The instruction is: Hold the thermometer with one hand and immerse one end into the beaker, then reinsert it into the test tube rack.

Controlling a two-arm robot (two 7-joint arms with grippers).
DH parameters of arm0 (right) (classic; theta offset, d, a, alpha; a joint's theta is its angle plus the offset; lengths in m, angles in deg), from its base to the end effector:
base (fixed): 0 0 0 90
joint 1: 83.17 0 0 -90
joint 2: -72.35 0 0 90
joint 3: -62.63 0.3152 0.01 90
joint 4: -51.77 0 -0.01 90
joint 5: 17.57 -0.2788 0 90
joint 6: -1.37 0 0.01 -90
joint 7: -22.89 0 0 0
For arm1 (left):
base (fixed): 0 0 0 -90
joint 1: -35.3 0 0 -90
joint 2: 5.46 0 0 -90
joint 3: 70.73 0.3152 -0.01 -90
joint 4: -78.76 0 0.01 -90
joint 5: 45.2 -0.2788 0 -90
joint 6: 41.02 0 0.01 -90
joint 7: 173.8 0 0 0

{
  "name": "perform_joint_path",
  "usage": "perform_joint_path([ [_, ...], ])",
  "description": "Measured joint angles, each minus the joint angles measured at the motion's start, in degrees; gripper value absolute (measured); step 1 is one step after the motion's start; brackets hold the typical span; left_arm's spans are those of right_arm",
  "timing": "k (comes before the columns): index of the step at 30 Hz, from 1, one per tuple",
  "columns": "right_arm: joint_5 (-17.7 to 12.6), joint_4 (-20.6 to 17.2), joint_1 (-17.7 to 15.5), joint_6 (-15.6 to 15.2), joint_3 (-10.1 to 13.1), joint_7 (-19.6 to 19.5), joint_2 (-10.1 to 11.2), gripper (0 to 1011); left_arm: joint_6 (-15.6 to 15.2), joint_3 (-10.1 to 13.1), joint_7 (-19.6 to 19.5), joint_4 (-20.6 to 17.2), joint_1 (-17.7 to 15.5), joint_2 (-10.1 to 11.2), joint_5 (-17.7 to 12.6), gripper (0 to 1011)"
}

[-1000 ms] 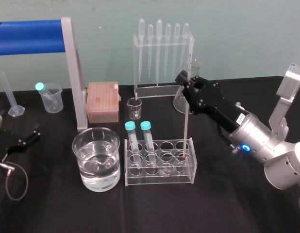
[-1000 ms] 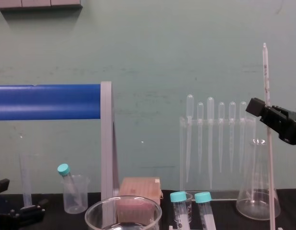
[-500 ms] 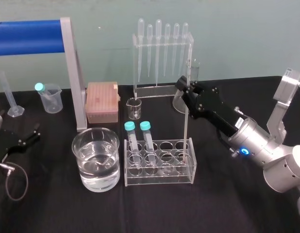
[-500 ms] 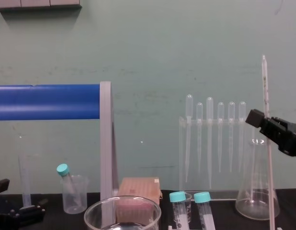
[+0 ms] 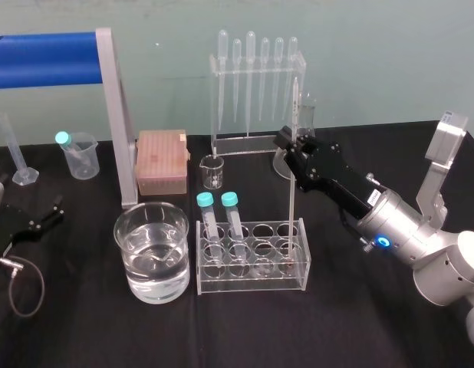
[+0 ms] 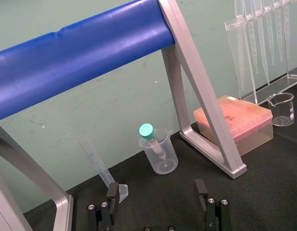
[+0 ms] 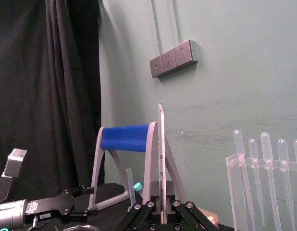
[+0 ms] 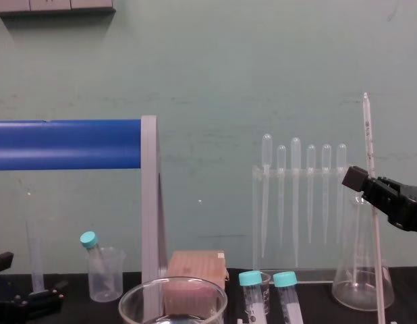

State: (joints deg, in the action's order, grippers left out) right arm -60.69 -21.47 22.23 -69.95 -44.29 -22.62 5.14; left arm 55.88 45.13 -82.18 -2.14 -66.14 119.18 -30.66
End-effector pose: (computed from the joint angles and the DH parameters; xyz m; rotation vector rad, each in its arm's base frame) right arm 0.3700 -0.0829 -0.3184 0.3625 -0.0529 -0.7065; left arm 0.3339 0.1049 -0.3168 0.3045 -0.2852 1.2480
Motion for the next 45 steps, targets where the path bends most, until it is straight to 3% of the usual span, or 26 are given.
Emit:
perform_joint_path([
  [16, 0.1, 0.0, -0.1, -0.3, -0.1, 0.0, 0.0, 73, 0.0, 0.0, 0.0, 0.0, 0.0, 0.0, 0.0, 1008],
  [25, 0.2, 0.0, -0.1, -0.3, -0.1, 0.0, 0.1, 302, 0.0, 0.0, 0.0, 0.0, 0.0, 0.0, 0.0, 1008],
  [36, 0.2, 0.0, -0.1, -0.2, -0.1, 0.0, 0.1, 692, 0.0, 0.0, 0.0, 0.0, 0.0, 0.0, 0.0, 1008],
  [45, 0.1, -0.1, -0.1, -0.2, 0.0, 0.0, 0.1, 934, 0.0, 0.0, 0.0, 0.0, 0.0, 0.0, 0.0, 1008],
])
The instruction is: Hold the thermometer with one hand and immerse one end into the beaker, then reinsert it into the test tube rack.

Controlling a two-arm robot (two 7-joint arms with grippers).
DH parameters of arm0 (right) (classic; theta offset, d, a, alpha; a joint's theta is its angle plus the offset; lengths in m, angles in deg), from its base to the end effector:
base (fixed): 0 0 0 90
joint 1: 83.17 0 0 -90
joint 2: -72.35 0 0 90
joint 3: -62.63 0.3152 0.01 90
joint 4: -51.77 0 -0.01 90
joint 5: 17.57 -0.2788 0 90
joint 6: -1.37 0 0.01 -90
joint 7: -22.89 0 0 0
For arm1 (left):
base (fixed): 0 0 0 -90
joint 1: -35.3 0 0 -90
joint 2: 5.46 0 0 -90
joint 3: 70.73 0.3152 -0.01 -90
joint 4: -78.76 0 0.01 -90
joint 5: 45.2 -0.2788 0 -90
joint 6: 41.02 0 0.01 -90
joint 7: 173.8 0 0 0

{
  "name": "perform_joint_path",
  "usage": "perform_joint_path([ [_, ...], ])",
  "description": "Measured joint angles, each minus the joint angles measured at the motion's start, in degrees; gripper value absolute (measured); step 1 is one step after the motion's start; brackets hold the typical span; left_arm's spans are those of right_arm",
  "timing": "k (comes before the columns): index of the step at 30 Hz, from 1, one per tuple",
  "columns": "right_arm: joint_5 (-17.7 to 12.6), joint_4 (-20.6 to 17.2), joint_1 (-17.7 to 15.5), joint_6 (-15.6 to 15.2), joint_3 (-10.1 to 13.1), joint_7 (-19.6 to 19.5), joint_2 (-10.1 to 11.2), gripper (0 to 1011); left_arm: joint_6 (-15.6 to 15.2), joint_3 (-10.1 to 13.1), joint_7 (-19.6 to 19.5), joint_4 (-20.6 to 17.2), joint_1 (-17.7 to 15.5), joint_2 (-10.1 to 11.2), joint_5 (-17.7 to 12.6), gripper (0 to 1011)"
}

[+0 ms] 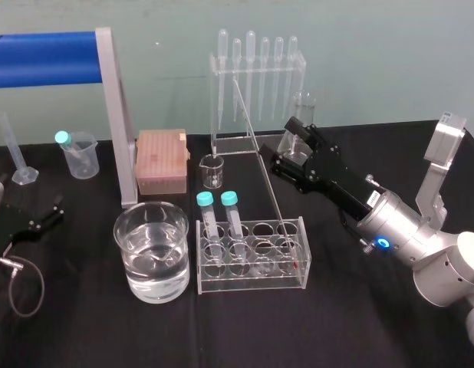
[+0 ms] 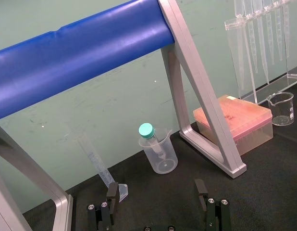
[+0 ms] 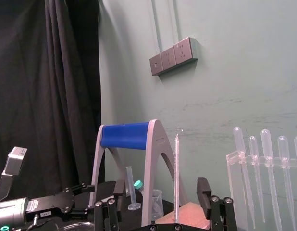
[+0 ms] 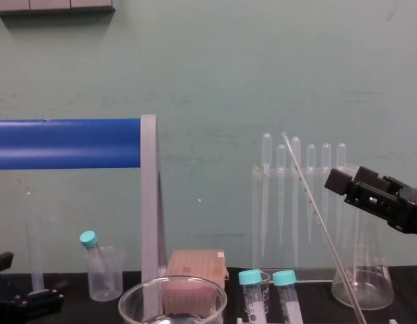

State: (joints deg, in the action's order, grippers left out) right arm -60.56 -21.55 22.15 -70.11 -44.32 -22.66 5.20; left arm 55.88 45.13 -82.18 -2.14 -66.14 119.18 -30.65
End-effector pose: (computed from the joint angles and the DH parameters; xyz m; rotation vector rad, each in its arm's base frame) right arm 0.3695 -0.0830 -0.3185 0.3583 -0.0511 -0.7056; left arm 0.3339 0.1049 -0.3168 0.3043 -0.2850 1.2480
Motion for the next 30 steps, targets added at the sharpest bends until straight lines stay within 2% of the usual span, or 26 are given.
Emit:
perform_joint_path([
  [2, 0.0, 0.0, 0.0, 0.0, 0.0, 0.0, 0.0, 997, 0.0, 0.0, 0.0, 0.0, 0.0, 0.0, 0.0, 1008],
  [12, 0.0, 0.0, 0.0, 0.0, 0.0, 0.0, 0.0, 1003, 0.0, 0.0, 0.0, 0.0, 0.0, 0.0, 0.0, 1008],
  [14, 0.9, -1.0, -0.4, 0.2, 0.3, -1.6, 0.2, 1003, 0.0, 0.0, 0.0, 0.0, 0.0, 0.0, 0.0, 1008],
  [17, 6.1, -5.8, -2.7, 0.7, 2.3, -10.2, 0.8, 1003, 0.0, 0.0, 0.0, 0.0, 0.0, 0.0, 0.0, 1008],
  [18, 6.1, -5.8, -2.7, 0.7, 2.3, -10.2, 0.8, 1003, 0.0, 0.0, 0.0, 0.0, 0.0, 0.0, 0.0, 1008],
  [19, 8.4, -7.8, -3.9, 0.7, 3.2, -14.1, 0.9, 1003, 0.0, 0.0, 0.0, 0.0, 0.0, 0.0, 0.0, 1008],
  [21, 11.4, -10.0, -5.4, 0.3, 4.4, -19.0, 1.0, 1003, 0.0, 0.0, 0.0, 0.0, 0.0, 0.0, 0.0, 1008],
  [22, 13.9, -11.9, -6.6, -0.5, 5.4, -23.0, 1.1, 1003, 0.0, 0.0, 0.0, 0.0, 0.0, 0.0, 0.0, 1008],
  [25, 17.1, -14.2, -8.5, -2.4, 6.8, -28.1, 1.0, 1003, 0.0, 0.0, 0.0, 0.0, 0.0, 0.0, 0.0, 1008],
  [26, 18.7, -15.5, -9.7, -4.1, 7.5, -31.3, 0.8, 1003, 0.0, 0.0, 0.0, 0.0, 0.0, 0.0, 0.0, 1008],
  [30, 21.0, -17.3, -12.2, -7.9, 9.2, -37.2, -0.4, 1003, 0.0, 0.0, 0.0, 0.0, 0.0, 0.0, 0.0, 1008],
])
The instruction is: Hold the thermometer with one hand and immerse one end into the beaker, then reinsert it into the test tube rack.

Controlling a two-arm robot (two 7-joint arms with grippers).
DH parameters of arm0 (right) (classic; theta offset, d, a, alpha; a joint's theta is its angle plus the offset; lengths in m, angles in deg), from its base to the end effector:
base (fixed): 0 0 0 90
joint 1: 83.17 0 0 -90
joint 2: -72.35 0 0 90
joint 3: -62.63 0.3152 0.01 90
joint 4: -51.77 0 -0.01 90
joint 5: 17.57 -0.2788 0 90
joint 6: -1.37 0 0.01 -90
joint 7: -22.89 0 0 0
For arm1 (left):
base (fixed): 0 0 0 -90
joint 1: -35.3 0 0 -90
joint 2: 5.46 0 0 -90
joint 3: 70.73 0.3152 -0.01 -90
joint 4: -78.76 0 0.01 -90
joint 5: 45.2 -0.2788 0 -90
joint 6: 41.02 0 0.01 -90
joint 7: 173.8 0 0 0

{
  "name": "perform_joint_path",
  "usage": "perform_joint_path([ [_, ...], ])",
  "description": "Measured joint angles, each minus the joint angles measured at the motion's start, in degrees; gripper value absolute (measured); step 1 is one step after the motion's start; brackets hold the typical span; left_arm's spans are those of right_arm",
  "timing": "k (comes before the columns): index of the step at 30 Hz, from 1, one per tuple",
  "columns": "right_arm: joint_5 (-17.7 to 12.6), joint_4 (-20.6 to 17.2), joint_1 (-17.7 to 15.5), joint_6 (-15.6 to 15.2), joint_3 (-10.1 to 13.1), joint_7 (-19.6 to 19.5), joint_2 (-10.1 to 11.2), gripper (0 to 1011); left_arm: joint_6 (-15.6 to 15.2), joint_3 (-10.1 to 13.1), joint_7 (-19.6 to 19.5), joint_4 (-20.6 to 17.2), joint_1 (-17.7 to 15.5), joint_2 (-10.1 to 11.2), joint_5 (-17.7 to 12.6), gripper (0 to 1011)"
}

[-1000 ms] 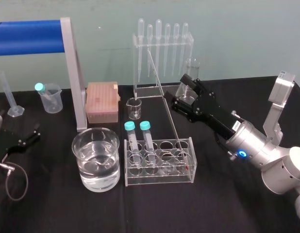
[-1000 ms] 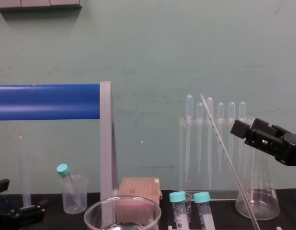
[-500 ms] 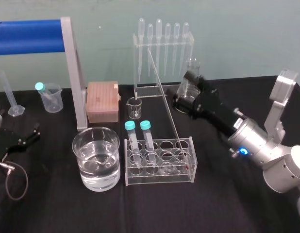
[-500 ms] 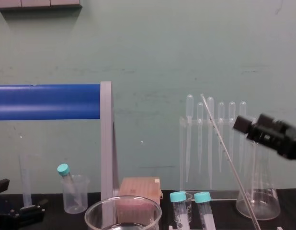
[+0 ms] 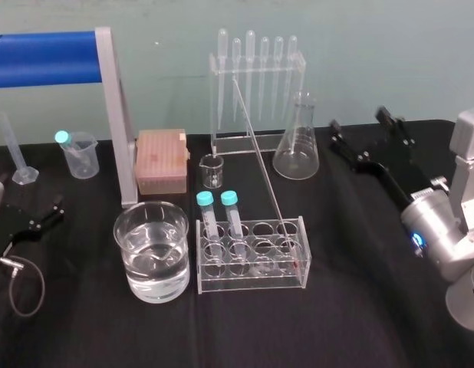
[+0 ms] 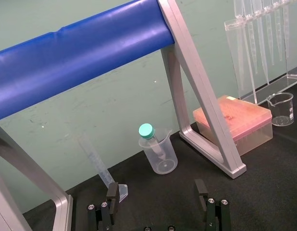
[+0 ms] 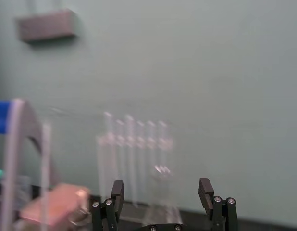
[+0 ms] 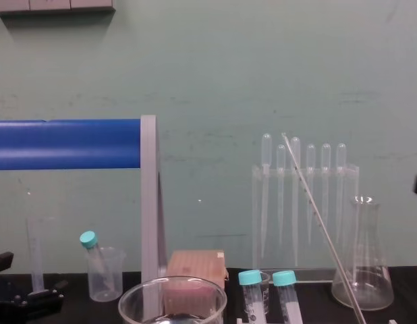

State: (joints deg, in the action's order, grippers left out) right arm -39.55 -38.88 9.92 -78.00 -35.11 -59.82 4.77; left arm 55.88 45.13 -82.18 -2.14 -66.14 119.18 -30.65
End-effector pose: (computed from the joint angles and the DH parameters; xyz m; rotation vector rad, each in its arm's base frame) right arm 0.3124 -0.0856 -0.2947 0.1423 -0.1590 -1.3088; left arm 0.3339 0.1049 -0.3168 0.3043 -0.2850 1.2480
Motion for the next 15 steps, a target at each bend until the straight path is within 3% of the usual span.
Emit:
perform_joint_path([
  [5, 0.9, 0.7, -1.7, -4.1, 0.8, -3.4, -1.7, 1003, 0.0, 0.0, 0.0, 0.0, 0.0, 0.0, 0.0, 1008],
  [15, 0.9, 2.5, -1.9, -5.5, 1.2, -3.4, -3.5, 1003, 0.0, 0.0, 0.0, 0.0, 0.0, 0.0, 0.0, 1008],
])
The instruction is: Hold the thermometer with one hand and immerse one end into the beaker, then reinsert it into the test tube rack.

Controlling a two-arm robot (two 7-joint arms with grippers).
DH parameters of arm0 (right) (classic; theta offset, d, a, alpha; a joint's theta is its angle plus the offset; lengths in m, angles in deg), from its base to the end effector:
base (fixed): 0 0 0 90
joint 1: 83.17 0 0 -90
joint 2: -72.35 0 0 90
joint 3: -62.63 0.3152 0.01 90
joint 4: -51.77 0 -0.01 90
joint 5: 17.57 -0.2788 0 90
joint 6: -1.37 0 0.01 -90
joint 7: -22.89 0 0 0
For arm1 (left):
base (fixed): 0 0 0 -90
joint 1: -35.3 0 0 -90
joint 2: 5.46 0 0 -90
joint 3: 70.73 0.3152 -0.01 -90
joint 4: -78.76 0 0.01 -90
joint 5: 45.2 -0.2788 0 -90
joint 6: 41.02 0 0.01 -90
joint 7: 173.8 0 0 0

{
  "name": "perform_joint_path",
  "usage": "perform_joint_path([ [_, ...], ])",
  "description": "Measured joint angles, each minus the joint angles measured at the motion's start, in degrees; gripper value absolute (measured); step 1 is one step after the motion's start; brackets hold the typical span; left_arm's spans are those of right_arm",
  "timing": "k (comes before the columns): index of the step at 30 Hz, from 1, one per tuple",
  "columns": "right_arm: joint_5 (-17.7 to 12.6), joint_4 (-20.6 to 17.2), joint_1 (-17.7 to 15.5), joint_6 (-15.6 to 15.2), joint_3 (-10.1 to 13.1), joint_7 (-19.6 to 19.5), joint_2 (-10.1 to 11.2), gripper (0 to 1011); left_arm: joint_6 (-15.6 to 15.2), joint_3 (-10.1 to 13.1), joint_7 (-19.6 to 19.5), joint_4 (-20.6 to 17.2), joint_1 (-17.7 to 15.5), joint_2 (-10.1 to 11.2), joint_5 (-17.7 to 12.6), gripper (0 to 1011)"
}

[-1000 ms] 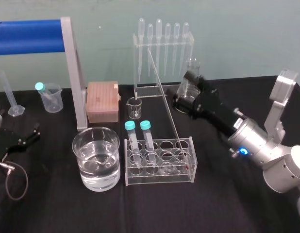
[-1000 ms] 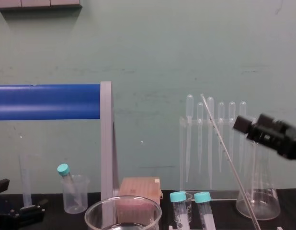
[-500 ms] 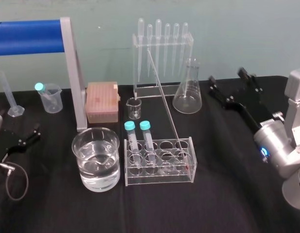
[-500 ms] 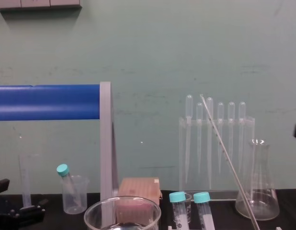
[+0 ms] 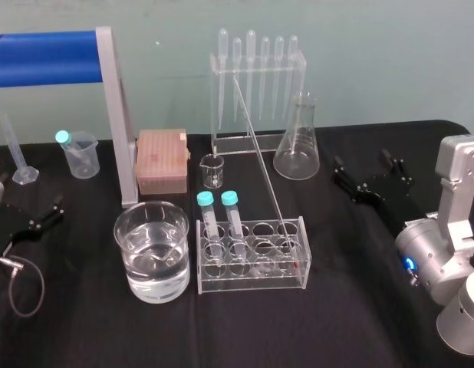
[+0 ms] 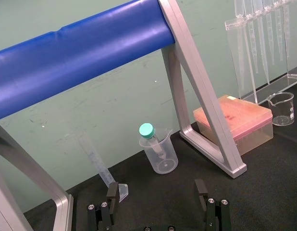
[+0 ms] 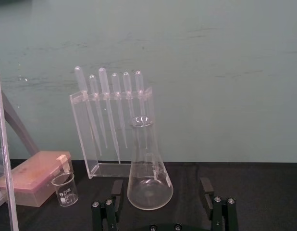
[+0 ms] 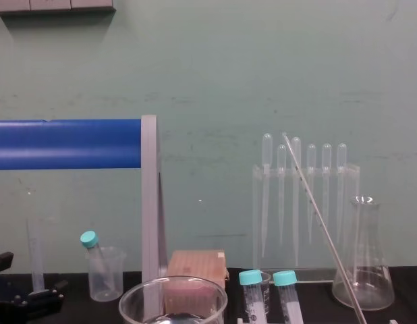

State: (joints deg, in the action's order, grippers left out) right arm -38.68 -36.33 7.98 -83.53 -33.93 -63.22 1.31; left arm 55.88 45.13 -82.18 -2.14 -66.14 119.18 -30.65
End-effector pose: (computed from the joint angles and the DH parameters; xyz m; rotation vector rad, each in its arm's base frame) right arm 0.3029 -0.0766 -0.3208 0.0596 -0.0018 -1.4076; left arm 0.3339 0.1049 -0.3168 0.3043 -0.2850 1.2480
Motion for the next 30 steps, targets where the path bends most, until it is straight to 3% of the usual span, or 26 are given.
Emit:
perform_joint_path([
  [30, 0.2, -0.5, -0.2, 0.1, 0.0, -0.3, 0.2, 1003, 0.0, 0.0, 0.0, 0.0, 0.0, 0.0, 0.0, 1008],
])
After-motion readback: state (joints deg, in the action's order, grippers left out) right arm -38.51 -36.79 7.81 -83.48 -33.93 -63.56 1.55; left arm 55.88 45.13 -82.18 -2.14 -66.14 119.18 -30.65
